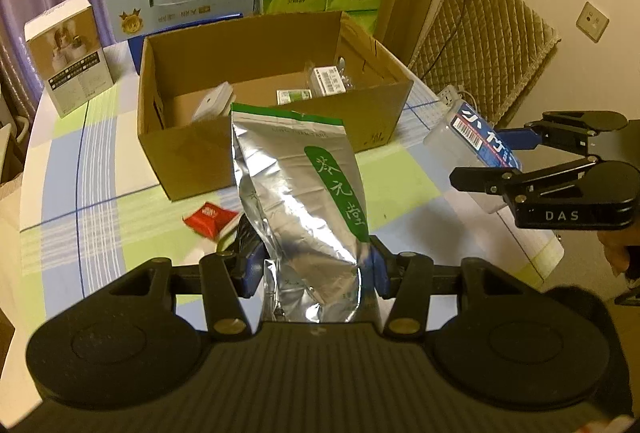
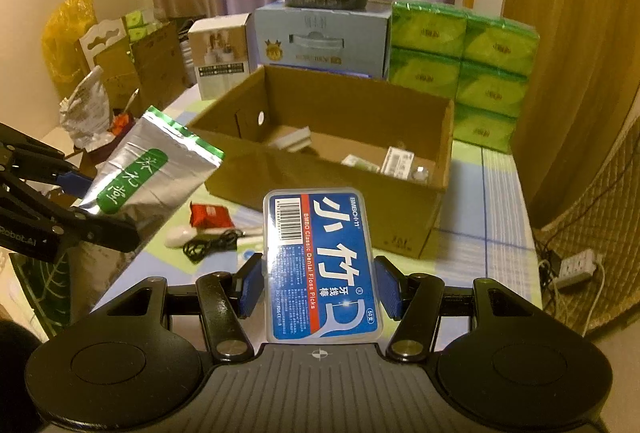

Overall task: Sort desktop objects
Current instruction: 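Carry the foil bag and blue box over the cardboard box with both tools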

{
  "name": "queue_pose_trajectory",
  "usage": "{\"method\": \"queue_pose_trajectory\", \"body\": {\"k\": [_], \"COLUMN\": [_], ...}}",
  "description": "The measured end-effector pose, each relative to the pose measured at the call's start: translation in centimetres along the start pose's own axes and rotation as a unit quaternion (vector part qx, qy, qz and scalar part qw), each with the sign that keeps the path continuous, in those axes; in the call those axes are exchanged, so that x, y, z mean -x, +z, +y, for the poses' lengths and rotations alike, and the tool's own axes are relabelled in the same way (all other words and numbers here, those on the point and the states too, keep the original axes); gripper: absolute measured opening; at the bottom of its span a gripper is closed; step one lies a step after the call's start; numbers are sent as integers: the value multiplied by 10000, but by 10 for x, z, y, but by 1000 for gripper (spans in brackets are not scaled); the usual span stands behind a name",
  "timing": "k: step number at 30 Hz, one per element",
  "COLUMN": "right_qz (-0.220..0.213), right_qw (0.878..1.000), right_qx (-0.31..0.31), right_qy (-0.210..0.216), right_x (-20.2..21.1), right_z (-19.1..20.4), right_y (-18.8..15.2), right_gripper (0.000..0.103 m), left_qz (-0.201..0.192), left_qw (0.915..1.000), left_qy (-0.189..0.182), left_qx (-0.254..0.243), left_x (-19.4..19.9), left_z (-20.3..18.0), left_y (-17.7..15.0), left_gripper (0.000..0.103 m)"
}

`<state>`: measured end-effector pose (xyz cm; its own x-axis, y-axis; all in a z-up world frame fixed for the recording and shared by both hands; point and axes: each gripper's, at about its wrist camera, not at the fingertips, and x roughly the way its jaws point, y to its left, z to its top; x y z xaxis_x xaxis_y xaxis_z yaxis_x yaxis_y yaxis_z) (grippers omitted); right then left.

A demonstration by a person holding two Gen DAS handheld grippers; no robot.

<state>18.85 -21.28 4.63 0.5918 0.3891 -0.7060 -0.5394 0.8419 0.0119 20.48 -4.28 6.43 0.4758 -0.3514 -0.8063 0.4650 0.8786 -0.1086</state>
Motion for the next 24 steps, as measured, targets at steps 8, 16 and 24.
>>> {"method": "queue_pose_trajectory", "body": {"k": [8,16,24], "right_qz": [-133,-201,-405], "right_qw": [9999,9996,9974], "right_qx": [-55,-124,-493], "right_qy": [-77,-148,-341], "right_x": [-11,-37,-67], "right_z": [-11,-25,-48], "right_y": [30,63,91], "right_gripper": [55,55,55], "left_qz": [-74,-150,-112], "left_qw": [10000,9999,9997], "left_qy": [-20,3,21], "left_qx": [-29,-60,199], "left_x": [-2,-17,-50], "left_z": [10,27,55], "left_y": [33,80,127], "left_gripper": [47,47,47]}}
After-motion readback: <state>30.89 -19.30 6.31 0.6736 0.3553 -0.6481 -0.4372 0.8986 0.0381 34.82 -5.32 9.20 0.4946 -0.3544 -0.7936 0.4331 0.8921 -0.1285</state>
